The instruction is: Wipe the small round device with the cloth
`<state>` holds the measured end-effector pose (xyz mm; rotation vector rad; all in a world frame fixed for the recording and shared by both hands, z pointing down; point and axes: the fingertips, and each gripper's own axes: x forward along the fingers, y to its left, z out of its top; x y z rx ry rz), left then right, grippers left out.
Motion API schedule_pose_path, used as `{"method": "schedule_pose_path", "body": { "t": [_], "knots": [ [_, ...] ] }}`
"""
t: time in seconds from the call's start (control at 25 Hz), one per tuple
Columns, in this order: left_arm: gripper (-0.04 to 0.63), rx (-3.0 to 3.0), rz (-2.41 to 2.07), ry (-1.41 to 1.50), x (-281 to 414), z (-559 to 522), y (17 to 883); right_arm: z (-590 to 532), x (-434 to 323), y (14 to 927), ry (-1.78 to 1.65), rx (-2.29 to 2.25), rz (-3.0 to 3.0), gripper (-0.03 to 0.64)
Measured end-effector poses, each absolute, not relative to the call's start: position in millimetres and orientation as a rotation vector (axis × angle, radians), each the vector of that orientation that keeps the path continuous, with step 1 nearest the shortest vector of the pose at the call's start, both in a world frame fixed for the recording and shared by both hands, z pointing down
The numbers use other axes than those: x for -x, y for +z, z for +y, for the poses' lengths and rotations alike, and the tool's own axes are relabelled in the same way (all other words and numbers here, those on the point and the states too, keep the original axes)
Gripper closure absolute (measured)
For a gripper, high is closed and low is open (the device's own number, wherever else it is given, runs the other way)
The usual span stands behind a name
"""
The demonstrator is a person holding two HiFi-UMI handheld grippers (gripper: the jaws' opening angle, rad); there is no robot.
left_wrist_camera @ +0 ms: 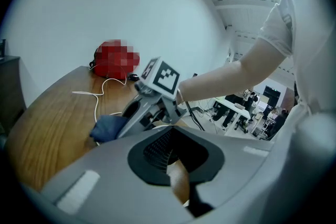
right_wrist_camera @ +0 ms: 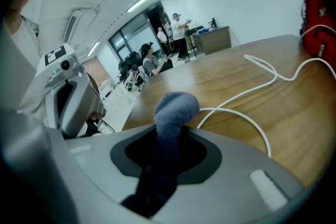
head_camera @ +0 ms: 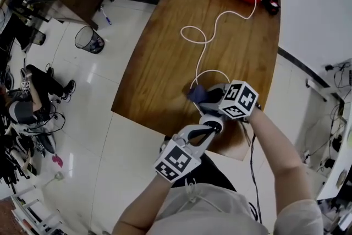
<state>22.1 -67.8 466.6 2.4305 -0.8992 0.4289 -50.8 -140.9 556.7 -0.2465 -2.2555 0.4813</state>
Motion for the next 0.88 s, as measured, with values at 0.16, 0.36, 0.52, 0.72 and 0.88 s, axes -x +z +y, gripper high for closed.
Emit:
{"method": "schedule_pose_path", "body": {
  "t": [0.16,0.36,0.52,0.72,0.88],
  "knots": [
    [0.589,-2.454,-0.868,0.457,-19.3,-64.4,468.6,-138.7,19.2,485.0,0.535,-0.001,-2.431,0.509],
    [0.589,-2.445,-0.850,0.515,-21.6,-63.9,470.3,-82.0,-33.2,443.1,0.520,-0.037,-2.477,0.509],
    [0.589,-2.465,-0.860,0.561,-23.4,-68.6,465.7,-40.8,-46.0,453.2,0.603,0.002,-2.451,0.509],
    [0.589,-2.470,-0.910,0.519,-20.2,-68.4,465.3,-14.2,-32.0,500.5,0.810,-0.046,-2.440,0.509],
    [0.589,-2.476,-0.927,0.475,-20.8,-71.4,465.9,-17.5,-28.8,528.4,0.930,-0.110,-2.405,0.509]
  ]
}}
